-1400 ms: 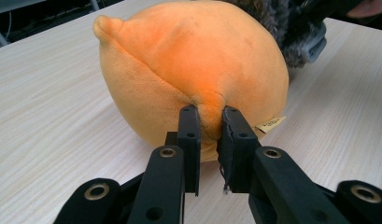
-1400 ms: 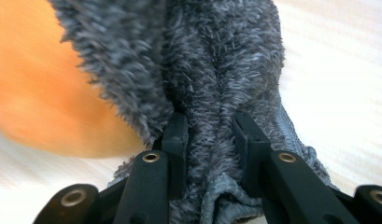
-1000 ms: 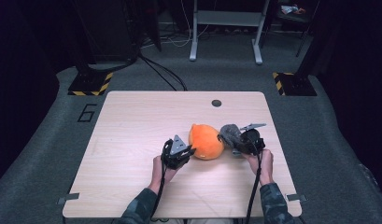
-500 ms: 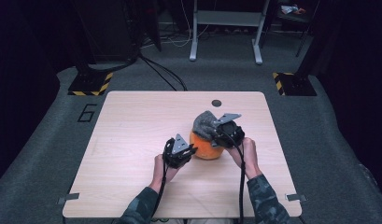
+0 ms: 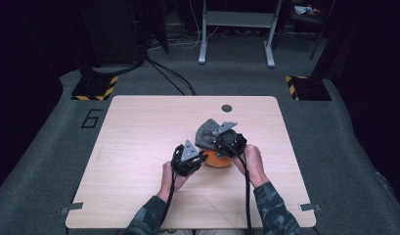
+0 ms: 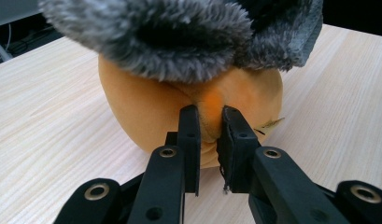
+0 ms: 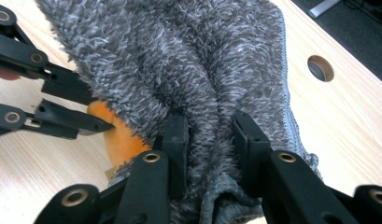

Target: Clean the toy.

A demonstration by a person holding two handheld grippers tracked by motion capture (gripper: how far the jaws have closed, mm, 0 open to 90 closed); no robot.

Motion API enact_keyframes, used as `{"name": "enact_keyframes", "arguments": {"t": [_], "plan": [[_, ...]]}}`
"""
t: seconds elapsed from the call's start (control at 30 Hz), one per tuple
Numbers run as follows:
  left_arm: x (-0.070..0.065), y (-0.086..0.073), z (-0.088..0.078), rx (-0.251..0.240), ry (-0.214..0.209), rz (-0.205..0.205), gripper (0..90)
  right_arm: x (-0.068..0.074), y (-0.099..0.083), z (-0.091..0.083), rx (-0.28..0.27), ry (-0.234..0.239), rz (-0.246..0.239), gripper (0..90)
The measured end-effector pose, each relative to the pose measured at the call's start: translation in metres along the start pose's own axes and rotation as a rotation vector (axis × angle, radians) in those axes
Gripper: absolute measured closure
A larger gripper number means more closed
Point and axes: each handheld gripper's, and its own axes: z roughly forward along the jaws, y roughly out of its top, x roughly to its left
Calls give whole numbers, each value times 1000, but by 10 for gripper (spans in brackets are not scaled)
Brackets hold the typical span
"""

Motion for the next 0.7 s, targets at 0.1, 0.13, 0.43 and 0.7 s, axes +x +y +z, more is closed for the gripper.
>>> {"name": "enact_keyframes", "arguments": {"t": [0.1,0.13,0.43,0.7], "plan": [[0,0,0,-1,-2,-2,796,-4,-5,-2,6,-8,21,695],[0,0,0,1,-5,-4,796,-7,-8,-2,8,-13,35,695],[1,-1,0,0,-4,-9,796,-26,-35,-4,14,-22,149,694],[2,-3,0,-1,0,-16,796,-36,-55,3,42,-28,209,692]]}}
